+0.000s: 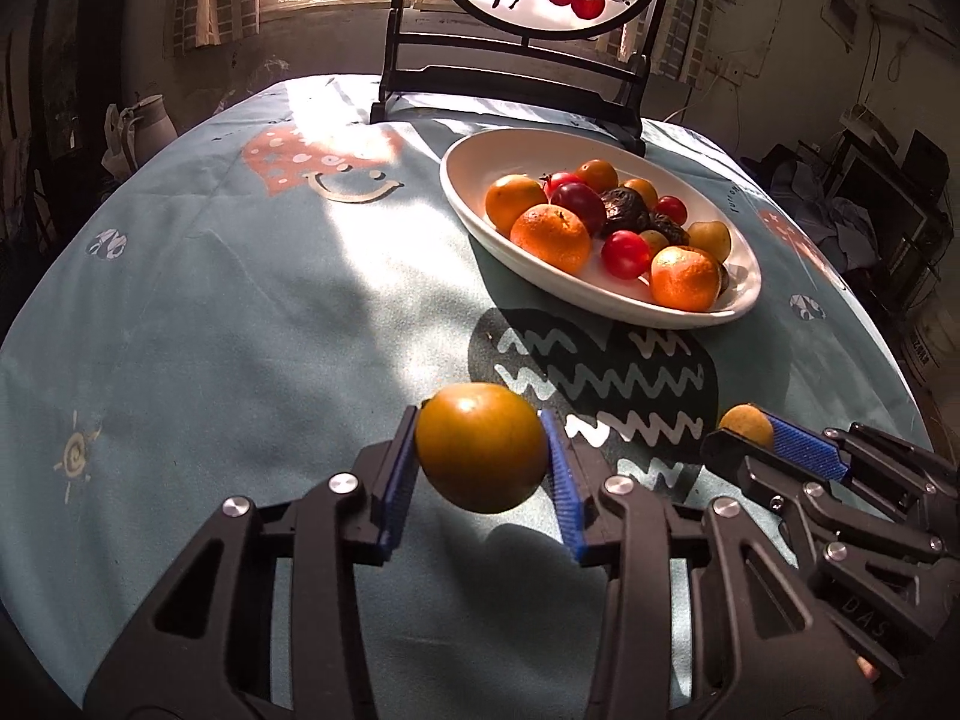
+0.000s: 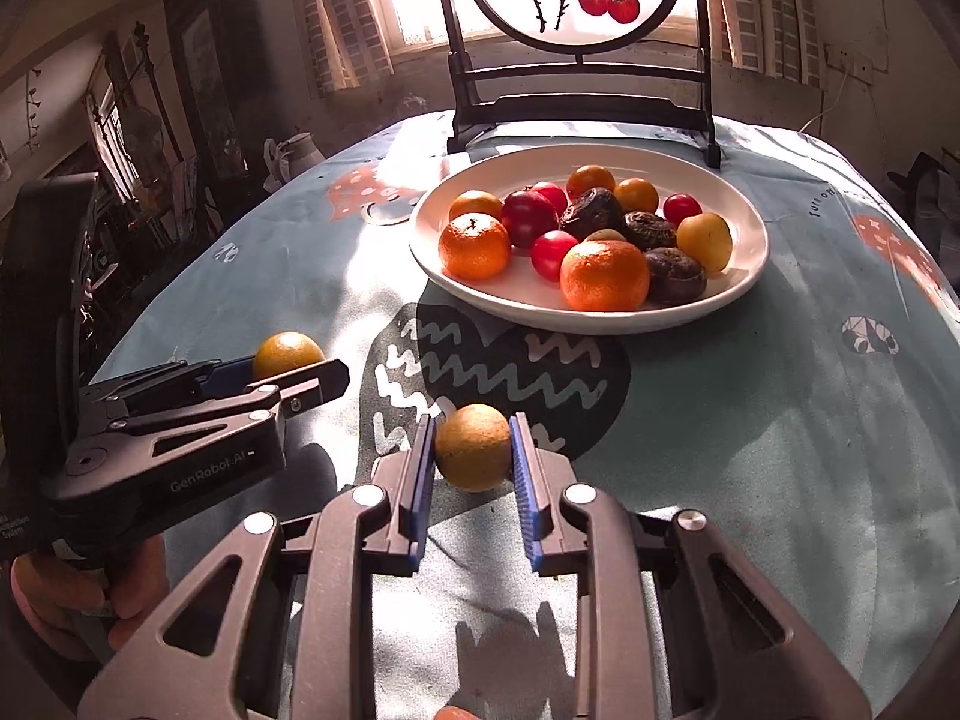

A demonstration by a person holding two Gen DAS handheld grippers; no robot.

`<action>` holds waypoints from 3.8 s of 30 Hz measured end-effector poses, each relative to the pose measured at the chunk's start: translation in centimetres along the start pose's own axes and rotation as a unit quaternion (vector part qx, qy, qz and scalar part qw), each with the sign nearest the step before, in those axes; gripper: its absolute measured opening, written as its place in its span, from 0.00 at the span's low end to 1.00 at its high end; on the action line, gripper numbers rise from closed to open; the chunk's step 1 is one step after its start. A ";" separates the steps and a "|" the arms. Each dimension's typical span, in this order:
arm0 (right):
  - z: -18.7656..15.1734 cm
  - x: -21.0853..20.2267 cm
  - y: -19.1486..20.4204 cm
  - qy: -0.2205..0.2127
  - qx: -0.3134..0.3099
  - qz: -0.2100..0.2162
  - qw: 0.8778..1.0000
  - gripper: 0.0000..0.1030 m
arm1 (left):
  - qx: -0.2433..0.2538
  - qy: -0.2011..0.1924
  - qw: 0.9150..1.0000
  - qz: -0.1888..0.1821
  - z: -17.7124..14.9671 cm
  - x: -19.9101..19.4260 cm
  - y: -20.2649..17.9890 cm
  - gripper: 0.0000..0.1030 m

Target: Organize fruits

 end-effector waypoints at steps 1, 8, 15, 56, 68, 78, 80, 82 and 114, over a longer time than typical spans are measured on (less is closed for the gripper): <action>0.0 -0.4 -0.1 -0.005 0.001 0.000 1.000 0.24 | 0.002 -0.001 1.000 -0.002 -0.1 -0.2 -0.2 0.39; 0.4 -2.0 -0.6 -0.031 0.012 0.009 0.999 0.24 | 0.025 -0.008 1.000 -0.014 0.6 -1.2 -2.0 0.39; 4.4 -1.9 -1.9 -0.068 0.009 0.003 0.998 0.24 | 0.044 -0.018 0.998 -0.035 5.1 0.0 -3.6 0.39; 13.7 11.2 -8.7 -0.058 0.015 -0.038 0.997 0.59 | 0.061 -0.036 0.997 0.034 17.1 9.3 -3.0 0.86; 11.4 1.4 -6.6 -0.071 -0.003 -0.037 0.997 0.99 | 0.062 -0.057 0.996 0.024 14.9 2.6 -4.0 0.94; 4.8 -5.9 -3.7 -0.049 -0.053 -0.005 0.997 0.99 | 0.081 -0.047 0.995 0.021 8.0 -3.9 -5.0 0.96; 3.8 -7.0 -3.7 -0.058 -0.051 -0.002 0.997 0.99 | 0.079 -0.051 0.995 0.011 6.6 -4.9 -4.7 0.96; 3.0 -7.6 -4.0 -0.074 -0.050 0.013 0.996 0.99 | 0.084 -0.057 0.995 -0.002 5.3 -5.2 -4.4 0.96; 1.1 -5.7 -6.1 -0.080 -0.063 -0.016 0.995 0.99 | 0.105 -0.046 0.993 -0.002 1.4 -2.5 -3.7 0.96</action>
Point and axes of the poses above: each gripper's, at about its wrist camera, not at the fingertips, and x roughly the way its jaws point, y to its left, z to its top, the point moved 1 cm from there along x, roughly the way its jaws point, and after that the axes turned 14 degrees about -y, right-handed, at the moved point
